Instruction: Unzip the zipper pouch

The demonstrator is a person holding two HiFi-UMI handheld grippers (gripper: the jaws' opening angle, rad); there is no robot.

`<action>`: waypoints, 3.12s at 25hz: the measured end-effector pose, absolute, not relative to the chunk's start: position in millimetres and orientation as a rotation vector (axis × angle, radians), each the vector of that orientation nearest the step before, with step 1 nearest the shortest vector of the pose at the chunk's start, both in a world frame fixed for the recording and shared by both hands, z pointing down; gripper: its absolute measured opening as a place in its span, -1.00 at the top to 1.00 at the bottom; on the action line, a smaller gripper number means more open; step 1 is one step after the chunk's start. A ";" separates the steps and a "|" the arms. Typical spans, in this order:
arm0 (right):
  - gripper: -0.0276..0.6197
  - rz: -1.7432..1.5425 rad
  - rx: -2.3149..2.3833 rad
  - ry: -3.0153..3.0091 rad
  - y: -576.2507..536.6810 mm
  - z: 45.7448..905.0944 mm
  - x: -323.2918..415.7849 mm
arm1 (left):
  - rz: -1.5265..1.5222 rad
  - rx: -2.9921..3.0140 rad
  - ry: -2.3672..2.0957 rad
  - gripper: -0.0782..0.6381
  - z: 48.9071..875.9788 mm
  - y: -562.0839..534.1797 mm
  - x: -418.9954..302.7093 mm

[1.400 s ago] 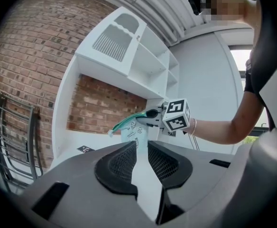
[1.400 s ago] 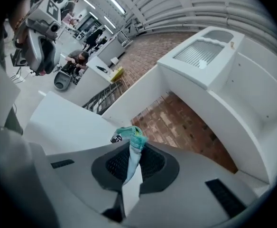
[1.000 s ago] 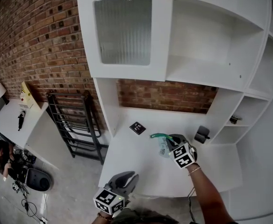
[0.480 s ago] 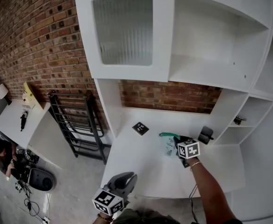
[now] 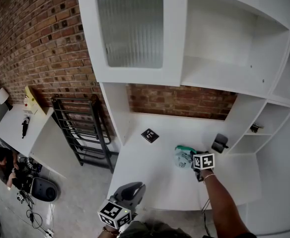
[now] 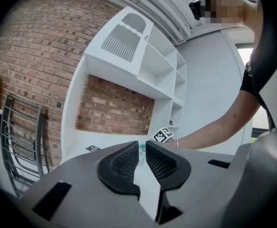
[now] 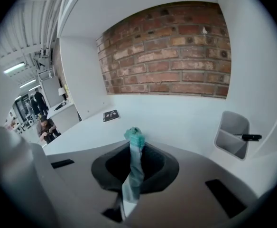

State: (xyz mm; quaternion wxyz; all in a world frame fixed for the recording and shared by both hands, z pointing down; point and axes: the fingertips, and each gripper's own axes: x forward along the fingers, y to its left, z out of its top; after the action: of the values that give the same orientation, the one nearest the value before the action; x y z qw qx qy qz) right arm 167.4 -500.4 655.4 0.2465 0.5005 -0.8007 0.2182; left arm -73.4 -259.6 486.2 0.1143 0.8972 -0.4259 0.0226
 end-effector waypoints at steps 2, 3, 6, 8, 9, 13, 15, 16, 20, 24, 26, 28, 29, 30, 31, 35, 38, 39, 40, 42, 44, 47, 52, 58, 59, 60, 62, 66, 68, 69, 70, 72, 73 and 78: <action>0.90 0.643 1.387 -2.167 -498.6 664.2 175.5 | 0.071 2.627 -1.253 0.66 486.8 -260.2 -75.1; 0.90 0.668 1.396 -2.162 -497.4 668.0 178.6 | 0.074 2.626 -1.253 0.66 487.6 -260.5 -75.8; 0.90 0.721 1.411 -2.135 -492.9 678.3 185.2 | 0.078 2.622 -1.254 0.66 489.6 -261.1 -77.1; 0.90 0.732 1.408 -2.111 -490.0 683.4 186.6 | 0.071 2.619 -1.251 0.66 490.4 -261.3 -77.2; 0.89 0.733 1.413 -2.103 -489.6 684.8 187.6 | 0.066 2.618 -1.248 0.66 490.7 -261.5 -76.7; 0.87 0.747 1.469 -2.097 -492.0 684.2 193.2 | 0.064 2.624 -1.235 0.66 490.2 -261.2 -74.1; 0.82 0.763 1.476 -2.104 -490.5 684.6 193.8 | 0.069 2.623 -1.232 0.66 491.8 -260.8 -74.0; 0.76 0.774 1.470 -2.110 -489.2 685.6 193.6 | 0.073 2.621 -1.233 0.67 493.3 -260.9 -74.1; 0.49 0.788 1.469 -2.103 -485.1 688.4 199.3 | 0.083 2.613 -1.236 0.67 497.5 -261.5 -74.9; 0.44 0.789 1.508 -2.088 -478.3 688.5 214.5 | 0.085 2.617 -1.224 0.67 499.6 -261.0 -71.4; 0.41 0.801 1.524 -2.084 -472.7 688.3 221.8 | 0.083 2.622 -1.212 0.67 500.0 -260.9 -68.4; 0.37 0.804 1.536 -2.077 -467.7 686.9 228.7 | 0.079 2.630 -1.198 0.67 498.9 -261.0 -64.9; 0.36 0.805 1.541 -2.075 -465.7 686.1 231.6 | 0.076 2.634 -1.191 0.67 498.3 -261.0 -63.1; 0.35 0.806 1.549 -2.073 -463.7 685.5 234.6 | 0.074 2.639 -1.183 0.67 498.0 -260.8 -61.2; 0.35 0.806 1.558 -2.070 -461.8 685.0 237.9 | 0.073 2.643 -1.175 0.67 497.9 -260.3 -59.1; 0.33 0.789 1.605 -2.039 -451.5 682.5 254.6 | 0.077 2.656 -1.141 0.67 498.1 -256.2 -51.0; 0.22 0.798 1.635 -2.005 -442.6 683.2 270.2 | 0.071 2.665 -1.116 0.67 496.5 -254.0 -44.2; 0.22 0.801 1.649 -2.001 -440.3 682.5 275.1 | 0.070 2.669 -1.111 0.67 495.8 -253.8 -42.2; 0.22 0.805 1.663 -2.000 -438.2 681.6 279.5 | 0.069 2.672 -1.107 0.67 495.4 -253.8 -40.1; 0.22 0.814 1.687 -2.005 -433.1 678.9 286.7 | 0.068 2.678 -1.099 0.67 495.5 -253.5 -36.2; 0.22 0.820 1.706 -2.011 -426.8 675.8 292.6 | 0.069 2.684 -1.090 0.67 495.7 -252.5 -32.7; 0.22 0.807 1.745 -2.026 -417.4 668.2 301.5 | 0.101 2.705 -1.086 0.67 497.7 -251.6 -27.5; 0.26 0.778 1.881 -2.155 -399.9 634.7 307.0 | 0.090 2.679 -1.139 0.67 502.1 -257.1 -31.3; 0.35 0.688 1.883 -2.320 -369.5 586.0 287.2 | 0.065 2.688 -1.233 0.67 489.0 -267.5 -36.8; 0.36 0.621 1.867 -2.335 -364.7 575.1 281.3 | 0.071 2.699 -1.249 0.67 486.4 -268.9 -36.1; 0.37 0.550 1.849 -2.345 -360.0 564.2 274.6 | 0.082 2.714 -1.269 0.67 483.5 -270.0 -35.2; 0.39 0.418 1.819 -2.368 -350.5 541.8 259.3 | 0.108 2.747 -1.308 0.67 477.9 -271.0 -32.2; 0.44 0.270 1.812 -2.456 -328.9 495.1 231.7 | 0.082 2.778 -1.319 0.67 464.9 -271.2 -21.2; 0.47 0.199 1.814 -2.486 -317.1 473.3 220.1 | 0.053 2.784 -1.327 0.67 456.4 -271.6 -17.1; 0.49 0.166 1.815 -2.495 -311.0 463.7 214.7 | 0.038 2.786 -1.334 0.67 451.8 -271.8 -15.7; 0.50 0.137 1.817 -2.498 -304.6 455.4 209.7 | 0.020 2.788 -1.340 0.67 447.1 -271.5 -14.5; 0.51 0.094 1.827 -2.474 -291.5 444.8 201.1 | -0.020 2.791 -1.351 0.68 438.0 -269.3 -12.2; 0.53 0.079 1.836 -2.450 -284.9 442.1 197.4 | -0.037 2.792 -1.357 0.69 434.1 -267.5 -11.0; 0.64 -0.048 1.891 -2.427 -254.8 423.7 180.9 | -0.062 2.783 -1.417 0.71 422.1 -260.2 -6.6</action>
State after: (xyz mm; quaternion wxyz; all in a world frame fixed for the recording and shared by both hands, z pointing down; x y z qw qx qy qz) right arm 180.9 -254.8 423.7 0.0322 0.6144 -0.7882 -0.0156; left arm -6.6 -260.2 422.1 0.0093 0.8909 -0.4536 -0.0200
